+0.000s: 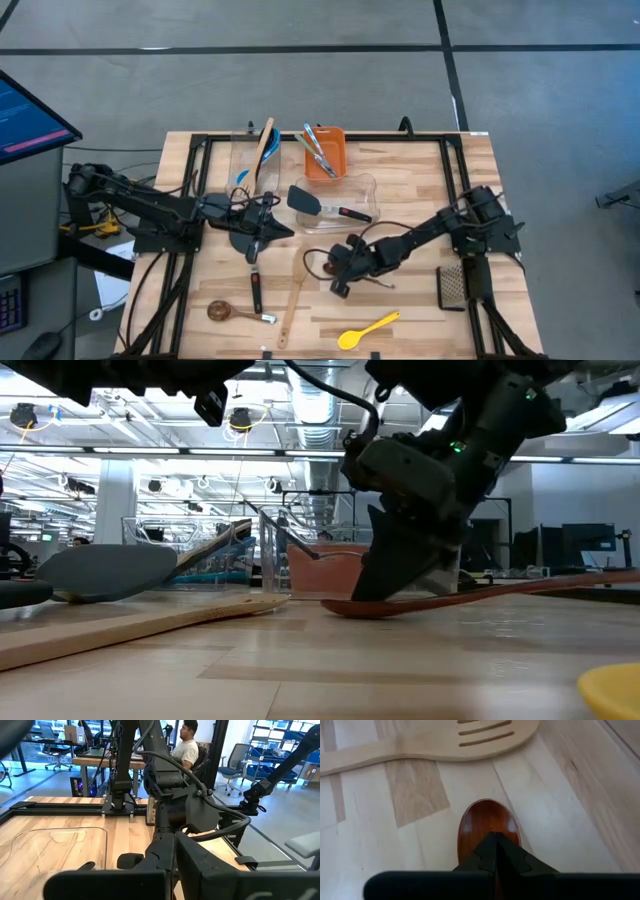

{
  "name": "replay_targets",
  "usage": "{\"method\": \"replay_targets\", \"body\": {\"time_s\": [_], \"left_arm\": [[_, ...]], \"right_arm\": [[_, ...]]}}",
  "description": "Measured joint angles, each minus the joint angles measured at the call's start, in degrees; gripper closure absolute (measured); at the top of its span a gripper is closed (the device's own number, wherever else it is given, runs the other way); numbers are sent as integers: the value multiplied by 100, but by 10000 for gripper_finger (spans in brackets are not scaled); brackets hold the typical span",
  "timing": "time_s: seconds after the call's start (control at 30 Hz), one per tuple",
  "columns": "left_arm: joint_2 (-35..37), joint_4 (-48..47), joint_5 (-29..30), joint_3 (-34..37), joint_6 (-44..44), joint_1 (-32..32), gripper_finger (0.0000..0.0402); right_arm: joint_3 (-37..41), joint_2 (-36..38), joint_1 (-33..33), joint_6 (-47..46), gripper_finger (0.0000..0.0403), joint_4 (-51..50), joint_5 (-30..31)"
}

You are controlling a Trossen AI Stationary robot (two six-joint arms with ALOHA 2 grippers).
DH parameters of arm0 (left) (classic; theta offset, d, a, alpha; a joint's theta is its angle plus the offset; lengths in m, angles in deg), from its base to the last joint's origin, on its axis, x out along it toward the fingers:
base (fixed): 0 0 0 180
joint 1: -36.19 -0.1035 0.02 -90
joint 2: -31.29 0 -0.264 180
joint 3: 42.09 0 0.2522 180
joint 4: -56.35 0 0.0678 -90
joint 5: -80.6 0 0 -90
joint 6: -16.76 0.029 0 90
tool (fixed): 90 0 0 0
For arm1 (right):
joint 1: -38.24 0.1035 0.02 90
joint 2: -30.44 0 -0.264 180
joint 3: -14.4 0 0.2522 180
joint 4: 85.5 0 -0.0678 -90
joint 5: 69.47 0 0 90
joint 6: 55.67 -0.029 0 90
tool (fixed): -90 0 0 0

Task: Pick & Place Kitchen Items
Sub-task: Adjust the dark brown wooden spoon, then adjust the bottom transparent bin

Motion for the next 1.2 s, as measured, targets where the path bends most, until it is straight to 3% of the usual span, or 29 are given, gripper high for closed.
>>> {"method": "replay_targets", "body": {"time_s": [0.77, 0.97, 1.2], "left_arm": [[-2, -9, -2, 0, -16, 0, 400], [-2, -26, -2, 0, -153, 6, 400], [-4, -76, -4, -4, -143, 138, 400]], "right_arm": [[-320, -9, -199, 839, 403, 73, -440], [-694, 144, -203, 1140, 403, -515, -414], [-761, 1078, -121, 1382, 403, -1986, -400]]}}
